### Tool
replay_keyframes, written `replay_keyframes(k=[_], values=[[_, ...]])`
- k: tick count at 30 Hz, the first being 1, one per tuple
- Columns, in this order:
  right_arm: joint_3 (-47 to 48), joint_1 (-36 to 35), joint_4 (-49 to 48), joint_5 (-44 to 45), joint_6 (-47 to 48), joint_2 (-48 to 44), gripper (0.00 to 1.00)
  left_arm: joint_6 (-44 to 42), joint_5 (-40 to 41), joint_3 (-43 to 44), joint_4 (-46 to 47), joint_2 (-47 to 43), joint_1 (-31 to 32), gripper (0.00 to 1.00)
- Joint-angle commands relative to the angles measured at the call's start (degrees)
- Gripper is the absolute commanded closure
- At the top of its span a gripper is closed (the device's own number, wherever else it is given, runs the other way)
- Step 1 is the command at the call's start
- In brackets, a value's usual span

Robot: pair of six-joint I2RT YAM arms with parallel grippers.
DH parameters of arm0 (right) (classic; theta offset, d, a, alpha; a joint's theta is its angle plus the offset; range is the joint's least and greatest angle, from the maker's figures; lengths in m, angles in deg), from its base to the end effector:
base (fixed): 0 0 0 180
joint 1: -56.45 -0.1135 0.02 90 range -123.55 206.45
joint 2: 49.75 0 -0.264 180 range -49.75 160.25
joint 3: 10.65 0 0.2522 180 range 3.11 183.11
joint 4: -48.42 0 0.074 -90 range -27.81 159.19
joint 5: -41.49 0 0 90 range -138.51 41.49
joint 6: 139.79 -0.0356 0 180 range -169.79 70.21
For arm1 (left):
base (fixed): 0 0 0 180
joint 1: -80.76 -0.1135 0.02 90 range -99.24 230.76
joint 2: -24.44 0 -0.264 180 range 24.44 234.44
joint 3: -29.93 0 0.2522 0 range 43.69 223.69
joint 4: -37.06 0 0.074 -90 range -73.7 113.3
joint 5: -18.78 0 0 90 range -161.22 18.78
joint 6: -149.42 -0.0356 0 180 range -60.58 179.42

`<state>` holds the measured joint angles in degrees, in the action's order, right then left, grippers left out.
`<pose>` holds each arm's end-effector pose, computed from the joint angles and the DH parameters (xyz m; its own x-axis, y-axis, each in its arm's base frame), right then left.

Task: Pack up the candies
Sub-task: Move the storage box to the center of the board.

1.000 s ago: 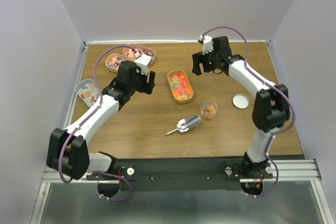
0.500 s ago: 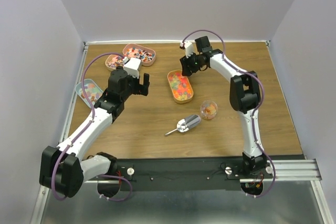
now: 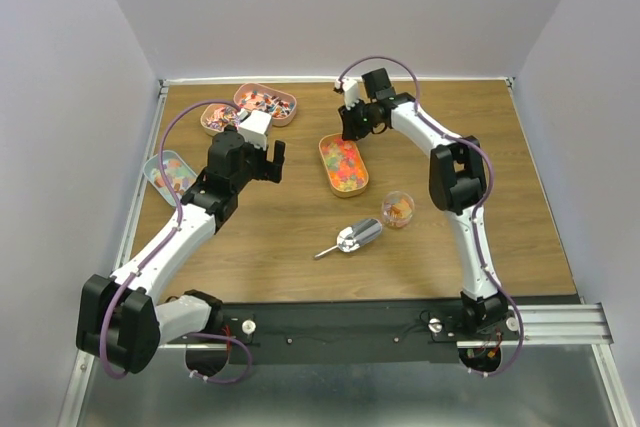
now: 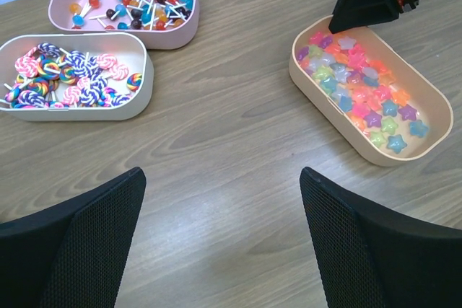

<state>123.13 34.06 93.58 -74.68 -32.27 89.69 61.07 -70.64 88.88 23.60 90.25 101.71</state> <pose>0.4919 0.2196 0.1782 -0.5030 -0.4994 -0.7054 -0.7874 0.6012 0.1358 0.2476 -0.0944 0.2861 -0.3342 0.0971 -0.9375 0.3392 0.9404 -0.0235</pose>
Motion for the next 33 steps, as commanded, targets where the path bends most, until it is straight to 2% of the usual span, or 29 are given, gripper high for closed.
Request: replay_keyframes(k=[1,7,11,15,19,25,33], values=[[1.79,-0.11,0.60,4.81,-2.13,1.01,0.82,-1.30,0.48,0.07,1.82,0.11,-0.30,0.06],[-1.98,0.33,0.07,11.75,-4.50,-2.23,0.99,-1.39,0.47,0.25,1.64,0.47,-0.30,0.06],[-8.81,1.12,-1.07,17.72,-6.70,-7.85,0.99,-1.30,0.74,0.25,1.73,0.38,-0.30,0.04],[-18.23,1.47,-4.31,30.78,-11.44,-14.88,0.99,-1.21,0.21,0.25,1.64,0.73,-0.30,0.02],[-25.71,2.53,-5.99,41.17,-23.02,-20.51,0.99,-1.30,-0.32,-0.01,1.90,0.91,-0.21,0.03],[-36.33,6.65,-11.53,45.94,-35.86,-27.02,0.99,-3.58,-1.90,-0.63,2.34,1.08,2.07,0.04],[-42.85,13.16,-15.66,45.25,-43.36,-28.69,0.99,-5.78,-1.02,-1.86,2.43,1.17,7.52,0.04]])
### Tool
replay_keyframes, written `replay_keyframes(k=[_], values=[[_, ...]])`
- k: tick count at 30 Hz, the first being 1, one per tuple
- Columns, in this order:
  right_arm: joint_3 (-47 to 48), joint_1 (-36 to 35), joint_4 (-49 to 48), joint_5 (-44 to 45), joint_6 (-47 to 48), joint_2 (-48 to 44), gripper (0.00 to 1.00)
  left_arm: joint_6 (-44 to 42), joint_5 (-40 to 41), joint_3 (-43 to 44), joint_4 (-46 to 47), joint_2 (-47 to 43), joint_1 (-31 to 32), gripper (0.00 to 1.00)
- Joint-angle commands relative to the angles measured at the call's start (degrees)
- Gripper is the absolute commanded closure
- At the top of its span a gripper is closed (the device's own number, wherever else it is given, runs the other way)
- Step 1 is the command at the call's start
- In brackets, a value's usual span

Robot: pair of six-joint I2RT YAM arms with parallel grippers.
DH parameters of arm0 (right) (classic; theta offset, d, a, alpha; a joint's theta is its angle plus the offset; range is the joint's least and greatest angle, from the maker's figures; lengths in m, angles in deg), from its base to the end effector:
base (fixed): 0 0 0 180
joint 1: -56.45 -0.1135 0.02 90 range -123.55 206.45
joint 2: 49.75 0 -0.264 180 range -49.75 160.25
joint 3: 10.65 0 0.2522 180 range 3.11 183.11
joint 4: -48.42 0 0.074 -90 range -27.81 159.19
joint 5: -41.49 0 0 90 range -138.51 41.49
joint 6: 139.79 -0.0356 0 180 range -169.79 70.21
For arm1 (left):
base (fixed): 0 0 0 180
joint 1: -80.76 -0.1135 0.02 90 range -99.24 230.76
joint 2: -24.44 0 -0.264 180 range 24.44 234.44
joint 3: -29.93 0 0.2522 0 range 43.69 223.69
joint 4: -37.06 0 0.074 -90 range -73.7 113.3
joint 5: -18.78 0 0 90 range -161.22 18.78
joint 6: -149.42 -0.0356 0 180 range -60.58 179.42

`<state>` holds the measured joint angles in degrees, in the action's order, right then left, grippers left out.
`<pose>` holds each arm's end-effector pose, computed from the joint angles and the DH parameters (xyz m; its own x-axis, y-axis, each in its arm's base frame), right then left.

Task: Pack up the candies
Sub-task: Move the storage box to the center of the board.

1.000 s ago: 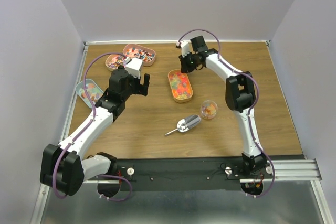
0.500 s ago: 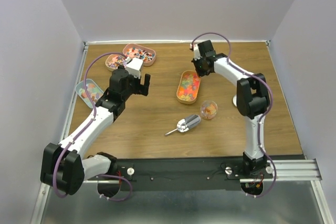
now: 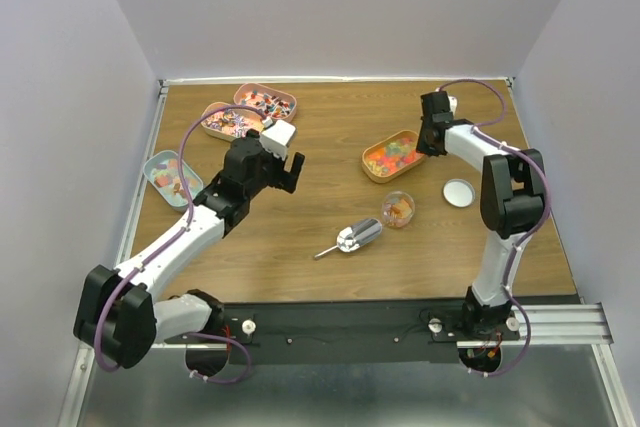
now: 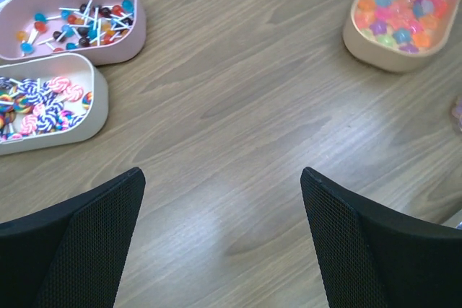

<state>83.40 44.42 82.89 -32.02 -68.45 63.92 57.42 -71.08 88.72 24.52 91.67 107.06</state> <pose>0.4197 0.0791 0.1830 -0.7624 0.1512 -0.6292 0.2184 0.9754 -0.0302 0.2418 -0.1194 0.2807 -0.3054 0.1899 -0.9331 0.4520 0.8914 0.0335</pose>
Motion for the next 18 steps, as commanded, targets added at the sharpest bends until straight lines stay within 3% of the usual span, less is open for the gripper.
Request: replay_keyframes(k=[1,9,14,18], values=[[-3.65,3.15,-5.24,2.93,-7.79,-3.36,0.99,-3.26,-0.58,-1.97,1.51,-0.25,3.91,0.05],[-4.88,4.12,-6.03,0.65,-5.52,-4.33,0.93,-5.82,1.70,-3.20,-0.07,0.63,12.63,0.06],[-6.46,4.12,-5.86,-1.37,-2.01,-8.10,0.63,-3.45,1.61,-2.59,-0.16,-1.12,12.81,0.06],[-7.34,3.86,-3.85,-7.51,1.86,-15.30,0.52,-1.52,4.24,-2.06,0.28,-1.65,12.72,0.06]])
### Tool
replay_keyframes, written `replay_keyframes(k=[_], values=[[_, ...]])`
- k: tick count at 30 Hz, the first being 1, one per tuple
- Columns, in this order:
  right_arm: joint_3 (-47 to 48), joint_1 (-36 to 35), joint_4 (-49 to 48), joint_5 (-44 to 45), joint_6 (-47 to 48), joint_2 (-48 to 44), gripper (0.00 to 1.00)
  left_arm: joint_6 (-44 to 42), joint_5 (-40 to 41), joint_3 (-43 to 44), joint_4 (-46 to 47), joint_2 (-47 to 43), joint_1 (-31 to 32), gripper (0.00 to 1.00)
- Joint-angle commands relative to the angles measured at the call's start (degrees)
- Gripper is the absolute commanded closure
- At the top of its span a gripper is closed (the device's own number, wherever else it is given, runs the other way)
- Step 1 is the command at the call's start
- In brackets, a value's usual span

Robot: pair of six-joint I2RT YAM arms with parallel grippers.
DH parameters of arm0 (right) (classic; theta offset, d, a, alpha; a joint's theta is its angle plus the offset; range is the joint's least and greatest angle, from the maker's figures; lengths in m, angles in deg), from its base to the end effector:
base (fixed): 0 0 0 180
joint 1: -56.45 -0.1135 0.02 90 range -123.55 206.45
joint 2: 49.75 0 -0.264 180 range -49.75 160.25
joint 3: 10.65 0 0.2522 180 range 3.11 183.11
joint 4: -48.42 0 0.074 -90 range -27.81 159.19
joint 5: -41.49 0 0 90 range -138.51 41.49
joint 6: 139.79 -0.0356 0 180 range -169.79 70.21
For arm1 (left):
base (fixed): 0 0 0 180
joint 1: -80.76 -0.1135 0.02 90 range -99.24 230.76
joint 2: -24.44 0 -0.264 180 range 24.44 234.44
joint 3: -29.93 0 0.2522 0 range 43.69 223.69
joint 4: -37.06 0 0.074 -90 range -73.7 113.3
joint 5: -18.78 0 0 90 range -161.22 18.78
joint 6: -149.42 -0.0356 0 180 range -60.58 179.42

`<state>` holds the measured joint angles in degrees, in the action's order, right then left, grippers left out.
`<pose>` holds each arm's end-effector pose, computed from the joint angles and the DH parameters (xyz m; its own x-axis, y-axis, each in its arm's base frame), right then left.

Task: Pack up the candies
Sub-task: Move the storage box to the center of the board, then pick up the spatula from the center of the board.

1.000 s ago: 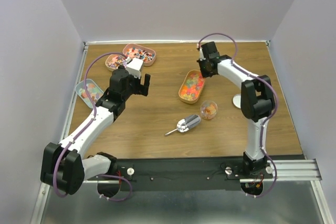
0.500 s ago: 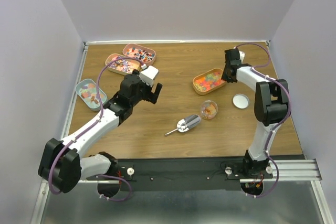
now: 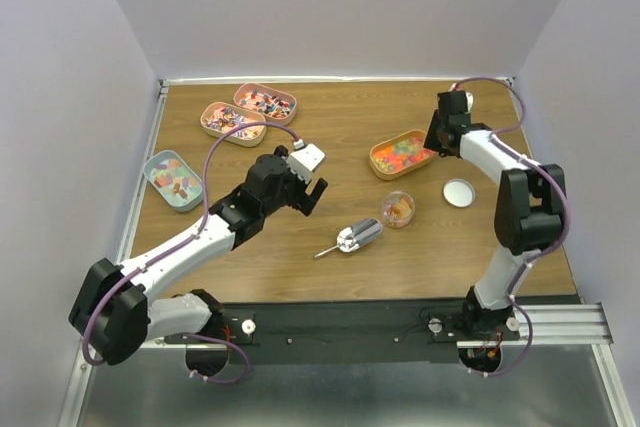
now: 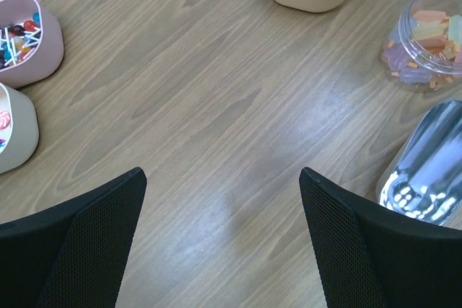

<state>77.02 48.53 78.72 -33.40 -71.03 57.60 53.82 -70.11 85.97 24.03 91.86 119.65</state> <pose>0.4033 0.0467 0.1976 -0.6950 0.2564 -0.6717 0.3056 0.9510 0.0469 0.2072 -0.1663 0.2622 -0.2602 0.3352 -0.9055 0.6424 0.7602 0.0968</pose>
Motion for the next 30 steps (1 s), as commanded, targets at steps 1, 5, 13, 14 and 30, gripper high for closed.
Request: replay_keyframes(k=[1,5,13,14,30], values=[[-1.05,-0.34,1.04,-10.59,6.45,-11.96,0.52,2.70,3.81,0.70,0.76,-1.85,0.04,0.07],[-3.66,-5.49,7.86,-31.81,11.73,-19.26,0.52,4.11,7.49,0.96,0.59,-2.29,-0.74,0.08],[-13.96,-14.04,10.19,-44.55,8.15,-26.03,0.52,7.01,7.07,0.87,1.99,-5.54,-7.51,0.09],[-15.10,-14.48,10.10,-44.38,6.83,-26.75,0.52,7.19,6.90,0.87,2.34,-5.89,-7.95,0.09],[-30.57,-16.77,8.43,-36.82,-8.64,-32.73,0.49,6.31,5.93,1.05,2.08,-5.46,-8.31,0.10]])
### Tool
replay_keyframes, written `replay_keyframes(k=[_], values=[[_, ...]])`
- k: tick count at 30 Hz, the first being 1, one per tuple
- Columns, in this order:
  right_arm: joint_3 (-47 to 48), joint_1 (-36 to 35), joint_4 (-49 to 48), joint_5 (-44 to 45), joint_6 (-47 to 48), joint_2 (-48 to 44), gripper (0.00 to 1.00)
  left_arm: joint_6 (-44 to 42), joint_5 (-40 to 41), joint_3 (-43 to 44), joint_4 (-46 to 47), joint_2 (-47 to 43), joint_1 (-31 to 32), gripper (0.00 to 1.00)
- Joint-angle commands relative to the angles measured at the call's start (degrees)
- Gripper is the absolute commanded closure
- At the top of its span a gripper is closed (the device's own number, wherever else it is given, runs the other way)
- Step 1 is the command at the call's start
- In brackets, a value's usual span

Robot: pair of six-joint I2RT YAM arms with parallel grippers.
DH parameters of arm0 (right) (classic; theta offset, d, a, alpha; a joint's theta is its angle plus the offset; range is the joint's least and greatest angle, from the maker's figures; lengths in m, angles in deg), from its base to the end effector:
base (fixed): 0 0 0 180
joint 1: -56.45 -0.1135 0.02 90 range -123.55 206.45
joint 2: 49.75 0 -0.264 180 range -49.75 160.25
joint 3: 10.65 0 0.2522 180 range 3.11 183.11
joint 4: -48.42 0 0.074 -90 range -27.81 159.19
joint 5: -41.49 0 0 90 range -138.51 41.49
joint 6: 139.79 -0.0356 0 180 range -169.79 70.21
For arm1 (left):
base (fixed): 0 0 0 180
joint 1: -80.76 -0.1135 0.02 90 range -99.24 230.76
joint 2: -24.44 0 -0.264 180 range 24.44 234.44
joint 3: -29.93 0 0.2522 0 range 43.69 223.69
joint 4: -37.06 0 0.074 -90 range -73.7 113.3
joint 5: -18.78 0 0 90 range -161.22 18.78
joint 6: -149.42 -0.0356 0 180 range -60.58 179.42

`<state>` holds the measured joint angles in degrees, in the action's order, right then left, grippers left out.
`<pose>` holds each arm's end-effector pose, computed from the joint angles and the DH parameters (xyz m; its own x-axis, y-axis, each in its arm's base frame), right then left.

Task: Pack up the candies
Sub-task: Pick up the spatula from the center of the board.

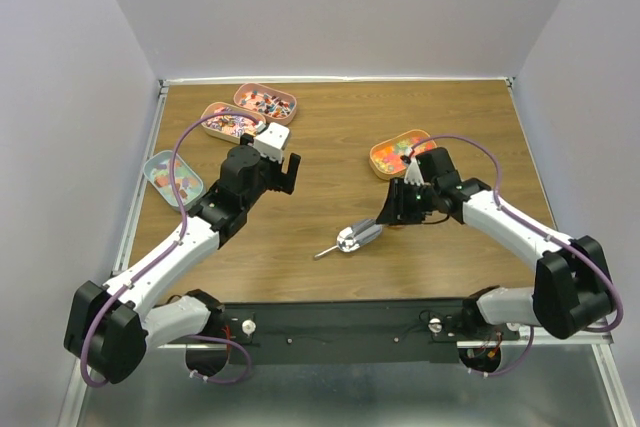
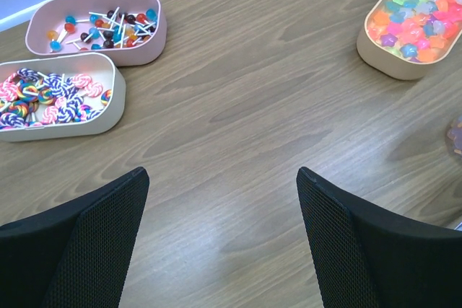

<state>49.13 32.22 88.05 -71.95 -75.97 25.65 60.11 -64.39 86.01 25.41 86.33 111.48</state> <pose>0.2287 0.1184 0.2134 -0.9297 0.0255 -0.3673 -0.1929 0.8161 0.5448 0.2178 -0.1245 0.2880 -0.2629 0.1423 -0.9543 0.4066 0.9133 0.0242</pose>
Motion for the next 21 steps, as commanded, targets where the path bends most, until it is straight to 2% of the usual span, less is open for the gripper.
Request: replay_keyframes(k=[1,8,19,21], values=[[-3.04,-0.47,-1.43,1.56,-3.97,-0.43,0.49,-0.16,0.20,1.09,0.62,0.16,-0.13,0.10],[-5.68,-0.47,-8.98,-1.26,-6.08,2.21,0.49,-0.34,-0.41,1.09,0.53,0.43,-0.13,0.10],[-5.06,-1.70,-14.26,-3.80,-6.96,8.09,0.50,-0.34,-1.38,1.09,0.44,0.95,-0.13,0.10],[-5.24,-1.96,-15.06,-3.98,-7.14,8.63,0.53,-0.34,-1.47,1.09,0.35,0.95,-0.13,0.10]])
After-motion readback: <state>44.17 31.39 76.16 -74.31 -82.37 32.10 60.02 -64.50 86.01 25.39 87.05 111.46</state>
